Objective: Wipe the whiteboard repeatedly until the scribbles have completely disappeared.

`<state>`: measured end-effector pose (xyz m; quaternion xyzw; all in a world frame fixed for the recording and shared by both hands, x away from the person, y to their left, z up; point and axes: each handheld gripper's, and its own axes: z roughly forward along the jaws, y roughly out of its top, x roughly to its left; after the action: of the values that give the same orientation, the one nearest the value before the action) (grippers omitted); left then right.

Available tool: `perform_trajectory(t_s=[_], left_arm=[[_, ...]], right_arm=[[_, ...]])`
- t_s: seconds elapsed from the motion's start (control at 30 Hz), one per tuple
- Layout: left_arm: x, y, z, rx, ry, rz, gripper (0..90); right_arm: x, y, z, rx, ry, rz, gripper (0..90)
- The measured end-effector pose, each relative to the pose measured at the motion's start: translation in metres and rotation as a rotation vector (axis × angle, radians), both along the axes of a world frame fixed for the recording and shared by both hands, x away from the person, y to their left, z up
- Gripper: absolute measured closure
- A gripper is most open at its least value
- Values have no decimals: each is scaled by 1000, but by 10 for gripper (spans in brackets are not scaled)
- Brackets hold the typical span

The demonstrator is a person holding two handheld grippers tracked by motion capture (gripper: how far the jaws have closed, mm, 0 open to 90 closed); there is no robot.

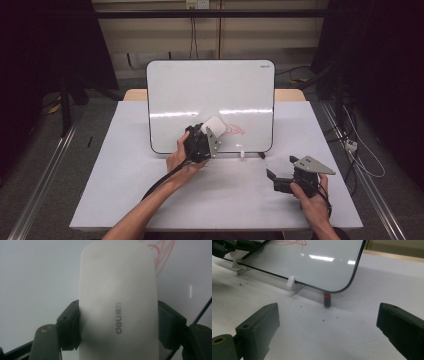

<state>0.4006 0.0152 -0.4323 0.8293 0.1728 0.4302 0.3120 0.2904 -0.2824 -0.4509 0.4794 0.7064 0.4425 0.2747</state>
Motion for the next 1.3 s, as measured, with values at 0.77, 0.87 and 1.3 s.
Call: perform_trajectory(t_s=[0.77, 0.87, 1.3], left_arm=[[19, -2, 20, -26, 24, -14, 311], [24, 0, 26, -52, 22, -3, 311], [33, 2, 31, -142, -20, 29, 312]], right_arm=[[0, -2, 0, 5, 3, -6, 46], [0, -2, 0, 8, 3, -9, 45], [0, -2, -1, 6, 3, -8, 46]])
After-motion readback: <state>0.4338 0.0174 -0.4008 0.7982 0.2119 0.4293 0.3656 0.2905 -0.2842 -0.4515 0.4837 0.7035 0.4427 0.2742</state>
